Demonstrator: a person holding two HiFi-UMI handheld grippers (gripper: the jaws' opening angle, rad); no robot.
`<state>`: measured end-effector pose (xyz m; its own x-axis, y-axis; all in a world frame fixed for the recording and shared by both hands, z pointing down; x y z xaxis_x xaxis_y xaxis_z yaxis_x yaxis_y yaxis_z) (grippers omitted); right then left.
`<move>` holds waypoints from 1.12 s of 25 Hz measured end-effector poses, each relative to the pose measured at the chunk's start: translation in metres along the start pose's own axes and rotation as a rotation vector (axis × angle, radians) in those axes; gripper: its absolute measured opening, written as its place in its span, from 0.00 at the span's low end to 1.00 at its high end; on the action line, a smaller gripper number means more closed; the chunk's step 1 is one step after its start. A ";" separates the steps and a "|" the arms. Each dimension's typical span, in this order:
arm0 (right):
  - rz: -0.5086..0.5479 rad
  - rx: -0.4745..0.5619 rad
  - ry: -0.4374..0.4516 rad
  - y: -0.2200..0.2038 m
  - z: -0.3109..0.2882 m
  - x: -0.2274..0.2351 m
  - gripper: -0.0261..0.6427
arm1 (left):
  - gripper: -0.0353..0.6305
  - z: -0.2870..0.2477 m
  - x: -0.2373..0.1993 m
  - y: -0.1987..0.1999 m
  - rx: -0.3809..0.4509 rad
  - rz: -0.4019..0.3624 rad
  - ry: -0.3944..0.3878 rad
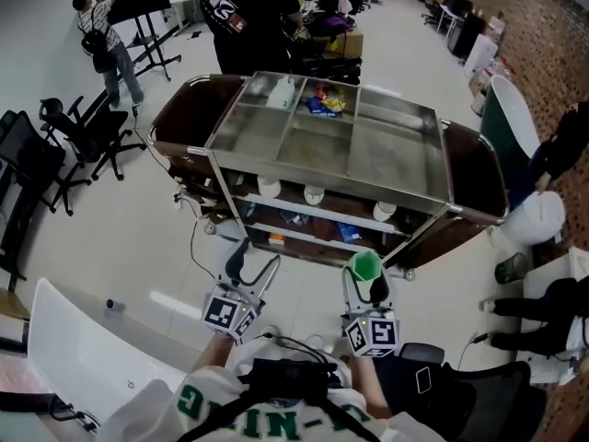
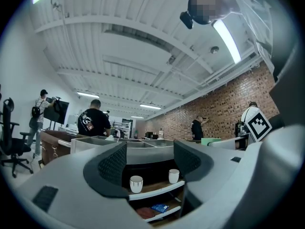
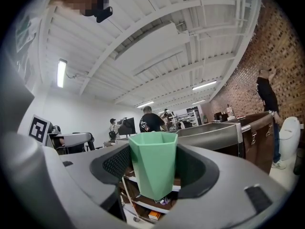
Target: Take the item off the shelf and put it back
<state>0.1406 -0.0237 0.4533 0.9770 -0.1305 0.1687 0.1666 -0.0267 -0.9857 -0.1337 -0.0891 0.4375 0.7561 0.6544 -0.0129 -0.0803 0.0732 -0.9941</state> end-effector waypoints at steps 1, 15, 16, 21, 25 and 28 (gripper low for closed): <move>0.002 -0.001 0.000 -0.001 -0.001 0.001 0.53 | 0.50 -0.001 0.000 0.000 0.000 0.001 0.000; 0.013 0.011 0.042 -0.019 -0.017 0.009 0.53 | 0.50 -0.004 -0.001 -0.003 -0.014 -0.017 0.028; 0.014 0.010 0.045 -0.020 -0.019 0.010 0.53 | 0.50 -0.003 -0.002 -0.003 -0.014 -0.019 0.034; 0.011 -0.004 0.057 -0.030 -0.029 0.011 0.53 | 0.50 -0.001 -0.007 0.000 -0.015 -0.028 0.058; -0.012 -0.049 0.051 -0.046 -0.038 0.018 0.53 | 0.50 -0.001 -0.008 0.000 -0.016 -0.033 0.069; -0.004 -0.068 0.050 -0.065 -0.050 0.028 0.52 | 0.50 -0.004 -0.008 -0.002 -0.022 -0.033 0.069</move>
<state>0.1503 -0.0748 0.5218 0.9682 -0.1796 0.1740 0.1590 -0.0946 -0.9827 -0.1374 -0.0973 0.4392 0.8010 0.5985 0.0135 -0.0409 0.0772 -0.9962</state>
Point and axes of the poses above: the fingertips, and each gripper's own axes: z backward along the fingers, x to its right, y out of its top, the point moved 6 cm from there along z, backward along the fingers
